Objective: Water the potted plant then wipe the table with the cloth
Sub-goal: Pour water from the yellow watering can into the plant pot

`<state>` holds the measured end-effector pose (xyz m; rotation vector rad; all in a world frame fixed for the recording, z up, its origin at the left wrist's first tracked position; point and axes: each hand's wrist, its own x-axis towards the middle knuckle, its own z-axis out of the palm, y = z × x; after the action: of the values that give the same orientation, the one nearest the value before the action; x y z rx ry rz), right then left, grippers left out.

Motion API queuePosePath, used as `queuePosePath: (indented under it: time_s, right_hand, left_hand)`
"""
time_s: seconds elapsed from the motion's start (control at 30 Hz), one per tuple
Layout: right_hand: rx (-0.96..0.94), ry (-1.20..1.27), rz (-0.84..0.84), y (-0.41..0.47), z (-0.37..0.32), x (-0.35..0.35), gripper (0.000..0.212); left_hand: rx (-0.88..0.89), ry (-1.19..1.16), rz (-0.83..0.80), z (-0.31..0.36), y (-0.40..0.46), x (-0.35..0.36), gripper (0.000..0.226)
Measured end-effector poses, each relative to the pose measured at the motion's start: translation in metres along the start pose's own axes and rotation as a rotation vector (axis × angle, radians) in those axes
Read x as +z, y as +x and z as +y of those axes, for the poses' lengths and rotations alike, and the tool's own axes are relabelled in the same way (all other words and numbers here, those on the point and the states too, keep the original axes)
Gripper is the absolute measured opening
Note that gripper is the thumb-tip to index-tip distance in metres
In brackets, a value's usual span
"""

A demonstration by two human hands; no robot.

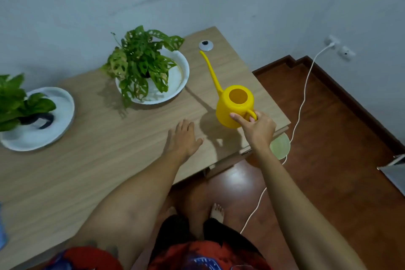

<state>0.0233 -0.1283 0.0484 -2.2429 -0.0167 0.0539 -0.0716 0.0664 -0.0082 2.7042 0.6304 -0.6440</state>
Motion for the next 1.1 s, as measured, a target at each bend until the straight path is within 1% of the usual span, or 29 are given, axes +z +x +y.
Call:
queuePosePath:
  time_s: [0.13,0.23,0.33,0.6,0.77,0.93,1.1]
  right_hand:
    - [-0.090,0.009,-0.017,-0.016,-0.029,0.009,0.052]
    - [-0.108,0.013,-0.031,-0.030,-0.047,0.020,0.053]
    - [-0.112,0.030,-0.030,-0.045,-0.068,0.026,0.052]
    - [-0.112,0.033,0.021,-0.079,-0.119,0.040,0.058]
    - [-0.102,0.038,0.036,-0.091,-0.138,0.046,0.059]
    - [-0.132,-0.015,0.036,-0.095,-0.150,0.049,0.065]
    - [-0.132,-0.052,0.042,-0.099,-0.159,0.046,0.069]
  left_hand:
    - [-0.050,-0.065,0.020,-0.032,-0.011,-0.008,0.078]
    - [-0.061,-0.127,0.072,-0.057,-0.016,-0.008,0.079]
    - [-0.088,-0.131,0.108,-0.084,-0.014,-0.009,0.083]
    - [-0.189,-0.078,0.097,-0.155,-0.003,-0.001,0.114]
    - [-0.168,-0.115,0.056,-0.169,-0.008,0.009,0.116]
    - [-0.146,-0.173,0.034,-0.173,-0.004,0.013,0.133]
    - [-0.127,-0.182,0.050,-0.177,-0.001,0.020,0.144]
